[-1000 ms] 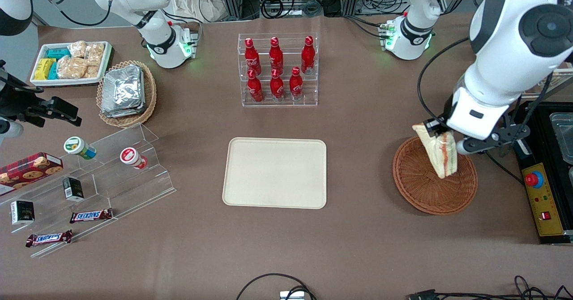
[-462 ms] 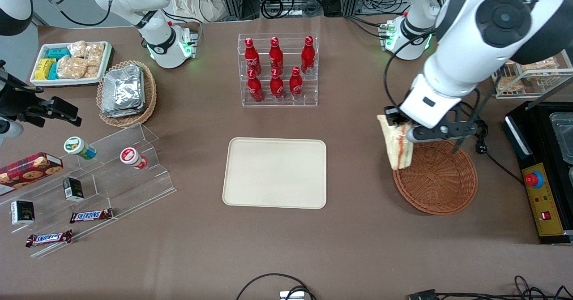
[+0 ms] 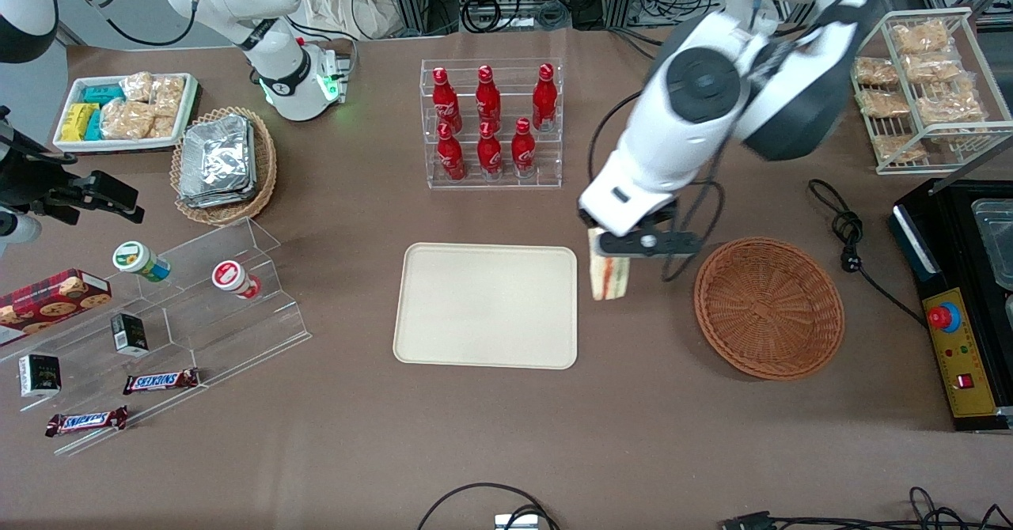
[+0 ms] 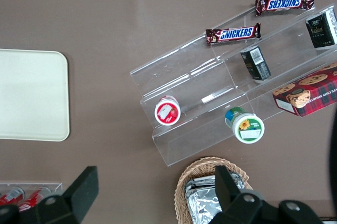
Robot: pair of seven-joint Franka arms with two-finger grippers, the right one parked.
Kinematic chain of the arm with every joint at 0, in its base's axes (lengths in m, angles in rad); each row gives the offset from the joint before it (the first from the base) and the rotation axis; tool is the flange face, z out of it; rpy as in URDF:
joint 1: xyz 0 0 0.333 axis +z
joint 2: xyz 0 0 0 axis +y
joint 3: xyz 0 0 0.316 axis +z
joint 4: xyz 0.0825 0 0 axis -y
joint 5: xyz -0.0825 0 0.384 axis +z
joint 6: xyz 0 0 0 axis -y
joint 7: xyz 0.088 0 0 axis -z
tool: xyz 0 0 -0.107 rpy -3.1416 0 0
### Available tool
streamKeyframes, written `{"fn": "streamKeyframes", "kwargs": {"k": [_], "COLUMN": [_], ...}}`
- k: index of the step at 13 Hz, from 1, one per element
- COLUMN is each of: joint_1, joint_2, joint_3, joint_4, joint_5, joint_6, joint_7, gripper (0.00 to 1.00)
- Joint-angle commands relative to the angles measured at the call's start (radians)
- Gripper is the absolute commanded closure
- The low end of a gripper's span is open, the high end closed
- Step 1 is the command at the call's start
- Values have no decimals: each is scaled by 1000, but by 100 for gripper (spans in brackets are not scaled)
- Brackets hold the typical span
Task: Place sandwich from basket to tray
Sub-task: 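Carry the sandwich over the cream tray and lower it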
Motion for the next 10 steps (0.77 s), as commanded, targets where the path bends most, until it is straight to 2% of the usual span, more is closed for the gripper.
{"fn": "streamKeyframes", "kwargs": {"k": [1, 4, 7, 10], "joint_1": [-51, -87, -112, -112], "joint_2": [134, 240, 331, 377], "joint_3": [3, 5, 9, 11], "joint_4": [44, 44, 43, 43], "joint_5": [45, 111, 223, 238], "joint_6": [40, 156, 250, 311], "joint_7": [15, 17, -44, -54], "gripper": [100, 100, 100, 100]}}
